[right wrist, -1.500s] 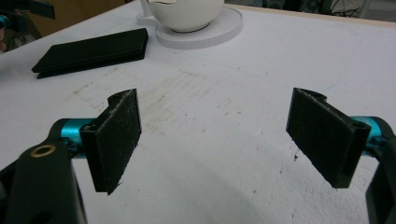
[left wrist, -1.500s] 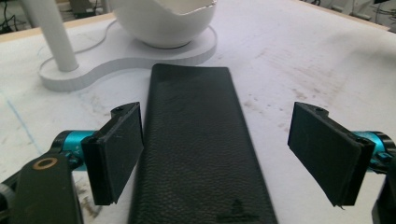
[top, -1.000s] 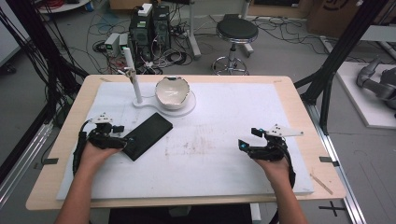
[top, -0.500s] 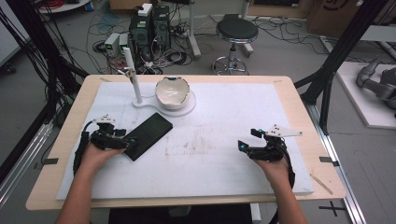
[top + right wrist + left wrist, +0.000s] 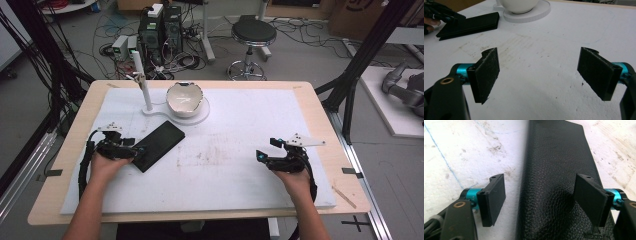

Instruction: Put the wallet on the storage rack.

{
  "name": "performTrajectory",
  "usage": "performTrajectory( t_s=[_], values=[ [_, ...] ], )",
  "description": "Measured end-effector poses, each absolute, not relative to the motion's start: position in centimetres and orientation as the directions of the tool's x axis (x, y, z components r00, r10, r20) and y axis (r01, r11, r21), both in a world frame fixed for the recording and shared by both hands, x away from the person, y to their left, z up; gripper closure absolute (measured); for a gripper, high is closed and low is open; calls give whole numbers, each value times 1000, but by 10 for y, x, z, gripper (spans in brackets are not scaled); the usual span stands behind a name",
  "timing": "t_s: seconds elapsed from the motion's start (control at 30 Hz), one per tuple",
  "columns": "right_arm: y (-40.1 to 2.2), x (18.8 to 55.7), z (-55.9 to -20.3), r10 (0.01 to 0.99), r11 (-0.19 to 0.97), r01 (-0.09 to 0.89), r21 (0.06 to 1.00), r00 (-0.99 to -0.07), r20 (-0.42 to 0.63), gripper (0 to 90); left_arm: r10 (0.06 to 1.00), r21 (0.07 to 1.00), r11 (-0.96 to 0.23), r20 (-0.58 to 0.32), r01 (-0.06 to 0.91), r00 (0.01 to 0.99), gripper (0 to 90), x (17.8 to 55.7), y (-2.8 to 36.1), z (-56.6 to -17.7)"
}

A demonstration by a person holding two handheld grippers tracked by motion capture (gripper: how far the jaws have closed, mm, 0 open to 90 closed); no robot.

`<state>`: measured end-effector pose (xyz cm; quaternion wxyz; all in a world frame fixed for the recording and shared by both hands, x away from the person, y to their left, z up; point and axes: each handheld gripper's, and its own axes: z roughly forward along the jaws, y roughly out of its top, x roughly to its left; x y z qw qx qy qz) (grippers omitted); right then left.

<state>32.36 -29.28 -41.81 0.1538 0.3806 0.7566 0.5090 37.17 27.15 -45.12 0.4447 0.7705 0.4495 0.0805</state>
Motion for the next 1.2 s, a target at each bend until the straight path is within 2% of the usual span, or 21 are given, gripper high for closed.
performTrajectory(
  t_s=[0.03,0.1,0.3,0.47,0.6,0.63,0.7,0.93,1.07,1.2],
  values=[
    [-293,324,-418,733,192,418,888,-662,154,182,754,759,-196,-289,621,590,290,372,272,-452],
    [-294,324,-418,734,191,416,889,-662,152,183,726,748,-167,-347,643,593,413,372,274,-453],
    [-294,324,-418,735,185,419,889,-659,158,182,729,749,-153,-354,645,585,435,372,274,-454],
    [-293,323,-418,734,190,417,889,-661,153,182,729,747,-120,-381,654,569,526,373,278,-454],
    [-292,323,-417,735,191,413,891,-662,149,183,737,774,-129,-344,621,582,660,370,279,-452],
    [-292,323,-417,736,192,415,890,-661,149,183,736,777,-132,-339,615,586,718,369,280,-451],
    [-292,323,-417,736,189,417,889,-660,153,183,737,780,-134,-334,611,588,769,369,280,-450],
    [-291,323,-418,734,192,415,889,-662,151,183,727,779,-110,-360,617,584,806,367,282,-446],
    [-291,323,-418,735,186,419,889,-660,158,183,702,811,-101,-353,577,619,816,362,283,-436],
    [-292,324,-418,730,188,416,890,-665,157,183,680,840,-134,-309,527,665,818,355,284,-421]
  ],
)
